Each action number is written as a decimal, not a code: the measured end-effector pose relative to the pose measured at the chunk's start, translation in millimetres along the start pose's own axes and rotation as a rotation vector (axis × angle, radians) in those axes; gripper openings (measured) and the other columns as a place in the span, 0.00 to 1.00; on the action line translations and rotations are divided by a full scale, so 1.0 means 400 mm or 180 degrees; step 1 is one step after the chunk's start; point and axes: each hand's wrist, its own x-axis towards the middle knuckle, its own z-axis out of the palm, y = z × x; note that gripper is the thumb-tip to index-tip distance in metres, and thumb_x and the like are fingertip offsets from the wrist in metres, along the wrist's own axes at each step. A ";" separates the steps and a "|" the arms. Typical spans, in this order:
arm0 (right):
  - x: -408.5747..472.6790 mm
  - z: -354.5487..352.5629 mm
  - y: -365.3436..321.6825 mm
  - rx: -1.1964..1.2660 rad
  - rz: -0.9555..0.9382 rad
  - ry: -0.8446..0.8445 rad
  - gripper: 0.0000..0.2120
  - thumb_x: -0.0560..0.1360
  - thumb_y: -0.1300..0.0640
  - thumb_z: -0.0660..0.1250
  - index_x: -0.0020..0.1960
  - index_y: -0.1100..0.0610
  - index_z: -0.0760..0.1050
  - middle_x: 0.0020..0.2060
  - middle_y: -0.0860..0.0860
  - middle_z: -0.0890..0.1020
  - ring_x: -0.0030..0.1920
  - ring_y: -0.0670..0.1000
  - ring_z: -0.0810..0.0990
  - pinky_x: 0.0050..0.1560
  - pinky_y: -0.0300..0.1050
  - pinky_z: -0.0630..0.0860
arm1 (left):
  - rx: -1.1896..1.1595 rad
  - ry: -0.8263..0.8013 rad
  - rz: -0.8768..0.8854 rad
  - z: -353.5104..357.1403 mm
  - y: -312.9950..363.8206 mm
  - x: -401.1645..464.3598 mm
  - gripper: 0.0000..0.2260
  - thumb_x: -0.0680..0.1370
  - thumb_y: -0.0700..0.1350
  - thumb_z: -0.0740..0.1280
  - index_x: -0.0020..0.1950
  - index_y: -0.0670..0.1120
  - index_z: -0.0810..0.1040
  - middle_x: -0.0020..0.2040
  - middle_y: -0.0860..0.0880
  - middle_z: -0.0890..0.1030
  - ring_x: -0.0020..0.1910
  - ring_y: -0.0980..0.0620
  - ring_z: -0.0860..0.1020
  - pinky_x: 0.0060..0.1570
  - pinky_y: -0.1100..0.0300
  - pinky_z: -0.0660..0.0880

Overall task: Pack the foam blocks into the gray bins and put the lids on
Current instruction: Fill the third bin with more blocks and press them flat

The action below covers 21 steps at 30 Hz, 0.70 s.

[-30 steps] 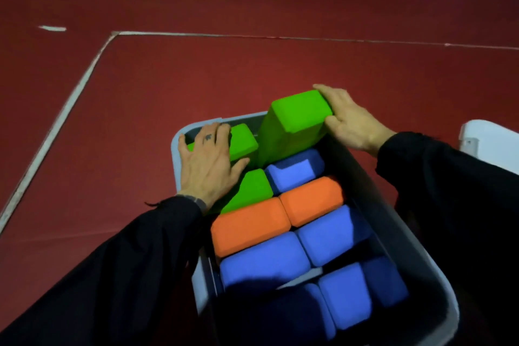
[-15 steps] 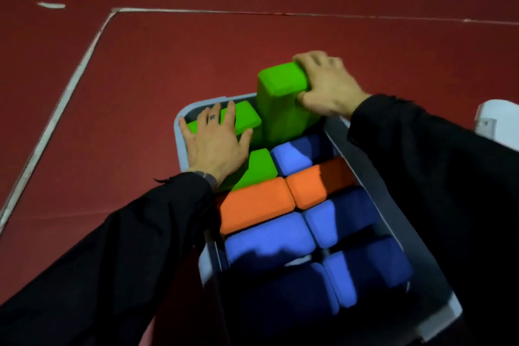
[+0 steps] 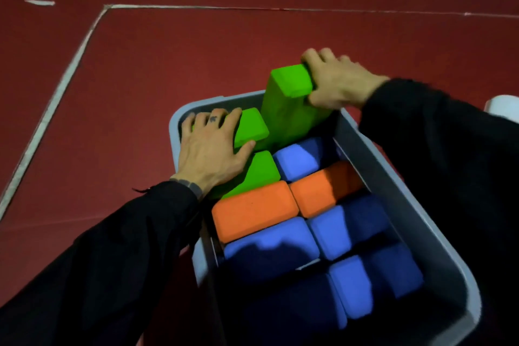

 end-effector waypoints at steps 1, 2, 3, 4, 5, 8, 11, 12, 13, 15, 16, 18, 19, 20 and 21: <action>0.018 0.005 -0.056 -0.0200 0.0097 -0.0134 0.39 0.71 0.49 0.69 0.77 0.49 0.54 0.74 0.57 0.63 0.73 0.72 0.64 0.70 0.72 0.64 | 0.0043 -0.0065 -0.0093 0.000 0.001 -0.003 0.33 0.76 0.69 0.55 0.77 0.54 0.66 0.69 0.46 0.75 0.67 0.39 0.71 0.71 0.33 0.59; 0.037 0.022 -0.109 -0.0309 0.0135 -0.0171 0.40 0.72 0.48 0.70 0.78 0.49 0.53 0.75 0.57 0.62 0.75 0.72 0.61 0.71 0.73 0.62 | 0.0061 -0.0149 -0.0243 0.001 -0.001 -0.004 0.33 0.76 0.69 0.54 0.77 0.56 0.65 0.70 0.46 0.74 0.70 0.39 0.69 0.71 0.29 0.54; 0.048 0.040 -0.138 -0.0256 0.0076 -0.0080 0.40 0.71 0.48 0.69 0.78 0.48 0.54 0.75 0.56 0.63 0.75 0.72 0.60 0.70 0.72 0.62 | 0.0058 -0.0222 -0.0378 0.003 -0.006 -0.003 0.33 0.76 0.69 0.53 0.78 0.57 0.63 0.72 0.45 0.73 0.72 0.40 0.67 0.71 0.26 0.50; 0.049 0.059 -0.133 -0.0068 -0.0016 0.0067 0.39 0.69 0.48 0.67 0.77 0.47 0.57 0.74 0.55 0.65 0.74 0.71 0.62 0.70 0.70 0.64 | 0.0052 -0.0268 -0.0450 0.007 -0.008 -0.004 0.33 0.77 0.69 0.52 0.79 0.57 0.61 0.73 0.44 0.72 0.74 0.39 0.65 0.71 0.25 0.48; 0.040 0.081 -0.106 0.0230 -0.0091 0.0307 0.40 0.66 0.48 0.65 0.77 0.45 0.60 0.74 0.54 0.67 0.72 0.69 0.64 0.70 0.67 0.67 | 0.0052 -0.0289 -0.0461 0.011 -0.005 -0.004 0.34 0.77 0.69 0.51 0.80 0.56 0.60 0.74 0.43 0.71 0.75 0.39 0.64 0.72 0.26 0.47; -0.014 0.183 -0.004 0.0844 -0.0169 0.0863 0.42 0.62 0.47 0.61 0.77 0.43 0.62 0.77 0.52 0.64 0.75 0.66 0.60 0.75 0.64 0.63 | -0.0062 -0.0312 -0.0390 0.021 0.009 -0.004 0.37 0.77 0.70 0.49 0.82 0.52 0.57 0.77 0.41 0.67 0.78 0.39 0.60 0.75 0.31 0.49; -0.022 0.181 0.012 0.0822 -0.0537 0.0325 0.44 0.63 0.36 0.52 0.79 0.45 0.59 0.80 0.53 0.59 0.81 0.60 0.50 0.79 0.62 0.50 | 0.0044 -0.0452 -0.0185 0.032 0.013 -0.007 0.40 0.76 0.73 0.47 0.82 0.51 0.54 0.79 0.42 0.64 0.79 0.40 0.58 0.74 0.31 0.48; -0.012 0.153 0.012 0.0938 -0.0545 0.0061 0.43 0.64 0.33 0.50 0.78 0.45 0.60 0.78 0.54 0.61 0.81 0.56 0.50 0.80 0.58 0.47 | 0.0076 -0.0476 -0.0138 0.030 0.013 -0.006 0.40 0.76 0.73 0.47 0.82 0.52 0.55 0.79 0.43 0.64 0.79 0.40 0.59 0.74 0.31 0.50; 0.002 0.128 0.007 0.1150 -0.0382 -0.0030 0.42 0.66 0.29 0.49 0.76 0.45 0.63 0.76 0.54 0.64 0.79 0.56 0.53 0.79 0.56 0.49 | 0.0064 -0.0453 -0.0138 0.026 0.013 -0.005 0.39 0.76 0.73 0.48 0.81 0.52 0.57 0.77 0.44 0.67 0.77 0.40 0.62 0.73 0.32 0.53; 0.017 0.130 -0.039 0.1131 0.0134 0.0511 0.39 0.68 0.22 0.50 0.70 0.43 0.69 0.70 0.52 0.70 0.73 0.61 0.63 0.72 0.60 0.62 | -0.0013 -0.0318 -0.0242 0.017 0.014 0.002 0.33 0.78 0.70 0.50 0.77 0.53 0.64 0.71 0.44 0.73 0.69 0.39 0.70 0.68 0.36 0.61; 0.010 0.157 -0.076 0.0800 0.0333 0.0991 0.36 0.70 0.23 0.51 0.67 0.43 0.72 0.68 0.52 0.72 0.70 0.62 0.67 0.66 0.61 0.67 | -0.0076 -0.0239 -0.0327 0.012 0.014 0.003 0.29 0.79 0.68 0.51 0.74 0.54 0.67 0.67 0.44 0.75 0.65 0.39 0.72 0.64 0.39 0.65; 0.001 0.202 -0.128 0.0406 0.0427 0.1548 0.28 0.75 0.30 0.53 0.64 0.44 0.75 0.66 0.50 0.76 0.67 0.63 0.70 0.60 0.60 0.70 | -0.0168 -0.0155 -0.0479 0.005 0.015 0.000 0.24 0.80 0.65 0.53 0.70 0.54 0.69 0.62 0.44 0.76 0.60 0.38 0.74 0.59 0.42 0.67; -0.010 0.206 -0.135 0.0399 0.0420 0.1535 0.26 0.76 0.32 0.53 0.64 0.44 0.75 0.66 0.49 0.76 0.66 0.63 0.70 0.59 0.59 0.70 | -0.0147 -0.0157 -0.0489 0.005 0.018 -0.002 0.23 0.80 0.64 0.53 0.70 0.54 0.69 0.61 0.44 0.77 0.59 0.38 0.74 0.60 0.42 0.67; -0.016 0.197 -0.122 0.0469 0.0361 0.1439 0.25 0.76 0.33 0.53 0.65 0.44 0.74 0.66 0.50 0.75 0.66 0.64 0.70 0.60 0.60 0.71 | -0.0100 -0.0170 -0.0458 0.007 0.023 -0.003 0.23 0.80 0.63 0.53 0.70 0.53 0.69 0.61 0.43 0.77 0.60 0.38 0.74 0.62 0.41 0.66; -0.012 0.180 -0.096 0.0545 0.0263 0.1289 0.25 0.77 0.33 0.53 0.66 0.44 0.73 0.66 0.50 0.74 0.66 0.65 0.69 0.61 0.62 0.71 | -0.0056 -0.0177 -0.0424 0.010 0.028 -0.005 0.24 0.80 0.62 0.53 0.71 0.52 0.69 0.62 0.43 0.77 0.61 0.39 0.74 0.65 0.39 0.65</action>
